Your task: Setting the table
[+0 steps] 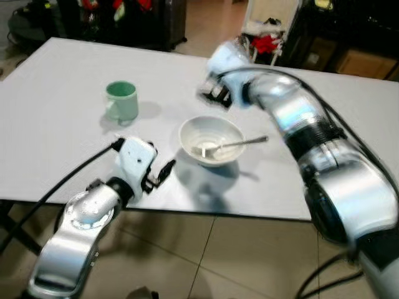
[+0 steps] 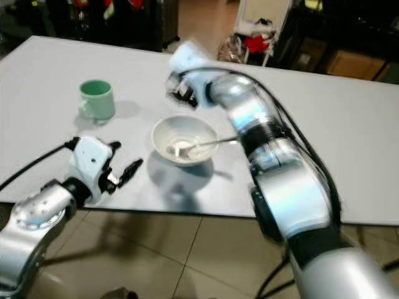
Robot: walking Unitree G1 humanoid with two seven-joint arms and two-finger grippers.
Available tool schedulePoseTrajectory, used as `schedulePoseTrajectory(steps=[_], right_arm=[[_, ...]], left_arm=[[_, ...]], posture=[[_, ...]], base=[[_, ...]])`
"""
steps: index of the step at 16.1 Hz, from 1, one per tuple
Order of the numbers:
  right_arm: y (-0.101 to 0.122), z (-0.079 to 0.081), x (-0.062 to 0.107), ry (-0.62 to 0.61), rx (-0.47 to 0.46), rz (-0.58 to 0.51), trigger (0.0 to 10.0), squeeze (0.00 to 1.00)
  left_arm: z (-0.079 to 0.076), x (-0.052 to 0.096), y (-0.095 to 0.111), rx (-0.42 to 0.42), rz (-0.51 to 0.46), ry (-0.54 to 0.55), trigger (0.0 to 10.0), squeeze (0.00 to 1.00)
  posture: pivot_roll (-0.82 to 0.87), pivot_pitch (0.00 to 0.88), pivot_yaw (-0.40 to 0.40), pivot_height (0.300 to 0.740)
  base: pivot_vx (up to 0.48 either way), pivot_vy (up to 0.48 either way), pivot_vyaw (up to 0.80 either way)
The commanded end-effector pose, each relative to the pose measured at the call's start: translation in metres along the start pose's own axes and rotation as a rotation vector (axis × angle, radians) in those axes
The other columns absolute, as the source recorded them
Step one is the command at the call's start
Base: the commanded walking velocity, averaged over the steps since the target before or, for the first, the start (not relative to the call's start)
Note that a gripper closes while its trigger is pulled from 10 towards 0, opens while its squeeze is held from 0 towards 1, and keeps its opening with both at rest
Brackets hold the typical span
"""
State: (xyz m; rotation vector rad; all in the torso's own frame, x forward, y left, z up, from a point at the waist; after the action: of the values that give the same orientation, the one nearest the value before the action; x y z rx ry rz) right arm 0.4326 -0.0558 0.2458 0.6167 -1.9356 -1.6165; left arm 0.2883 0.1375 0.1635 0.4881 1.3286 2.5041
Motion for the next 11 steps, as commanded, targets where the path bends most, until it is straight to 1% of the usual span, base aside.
schedulePoseTrajectory(steps=[1,2,3,4,5,6,7,8,9,10,11], right_arm=[[0.002,-0.012,0.015,-0.071,-0.083,-0.100,10.0,1.00],[-0.003,-0.014,0.028,-0.111,-0.091,-0.140,10.0,1.00],[-0.022,-0.013,0.075,-0.255,-0.088,-0.226,10.0,1.00],[-0.022,-0.011,0.086,-0.292,-0.094,-0.261,10.0,1.00],[-0.024,-0.007,0.106,-0.342,-0.123,-0.300,10.0,1.00],[-0.028,-0.002,0.119,-0.368,-0.148,-0.312,10.0,1.00],[-0.034,0.006,0.130,-0.380,-0.182,-0.317,10.0,1.00],[-0.044,0.018,0.141,-0.384,-0.238,-0.313,10.0,1.00],[-0.049,0.027,0.144,-0.376,-0.269,-0.299,10.0,1.00],[-0.056,0.033,0.150,-0.399,-0.308,-0.280,10.0,1.00],[-0.071,0.040,0.153,-0.412,-0.383,-0.235,10.0,1.00]], left_arm=[[0.006,0.002,0.003,0.000,0.004,0.052,10.0,0.00],[0.010,0.002,0.005,-0.007,-0.005,0.092,10.0,0.00],[0.019,0.001,0.008,0.018,-0.023,0.183,10.0,0.00],[0.022,0.000,0.009,0.051,-0.028,0.203,10.0,0.00],[0.028,0.000,0.011,0.110,-0.028,0.255,10.0,0.00],[0.028,0.000,0.010,0.151,-0.017,0.267,10.0,0.00],[0.023,0.002,0.009,0.214,-0.001,0.255,10.0,0.00],[0.018,0.005,0.006,0.262,0.017,0.268,10.0,0.00],[0.018,0.008,-0.003,0.202,0.107,0.311,10.0,0.00],[0.013,0.009,-0.006,0.227,0.101,0.290,10.0,0.00],[0.012,0.010,-0.007,0.200,0.078,0.297,10.0,0.00]], posture=[[-0.02,0.006,-0.090,0.740],[-0.03,0.004,-0.072,0.740],[-0.05,0.000,-0.038,0.740],[-0.06,0.000,-0.032,0.740],[-0.07,0.000,-0.011,0.740],[-0.08,0.000,0.012,0.740],[-0.09,0.000,0.018,0.740],[-0.09,0.000,0.024,0.740],[-0.10,0.000,0.028,0.740],[-0.10,0.000,0.028,0.740],[-0.10,0.000,0.028,0.740]], base=[[0.000,0.000,0.00],[0.000,0.000,0.00],[0.000,0.000,0.80],[0.000,0.000,0.80],[0.000,0.000,0.80],[0.000,0.000,0.80],[0.000,0.000,0.80],[0.000,0.000,0.80],[0.000,0.000,0.80],[0.000,0.000,0.80],[0.000,0.000,0.80]])
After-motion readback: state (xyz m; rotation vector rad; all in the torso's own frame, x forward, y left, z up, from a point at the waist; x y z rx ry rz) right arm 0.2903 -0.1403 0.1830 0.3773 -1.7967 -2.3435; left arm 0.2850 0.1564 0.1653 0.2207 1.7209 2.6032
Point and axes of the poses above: a point about 5 cm out from each wrist's last joint towards the gripper, its own x axis pointing back from the gripper into the wrist, its own y axis along the axis of the wrist's last joint, z = x × y, the point moved 4 cm from there along -x, pointing out of the wrist towards the gripper, and after that the axes turned 15 degrees about -x, right-handed, at the moved point
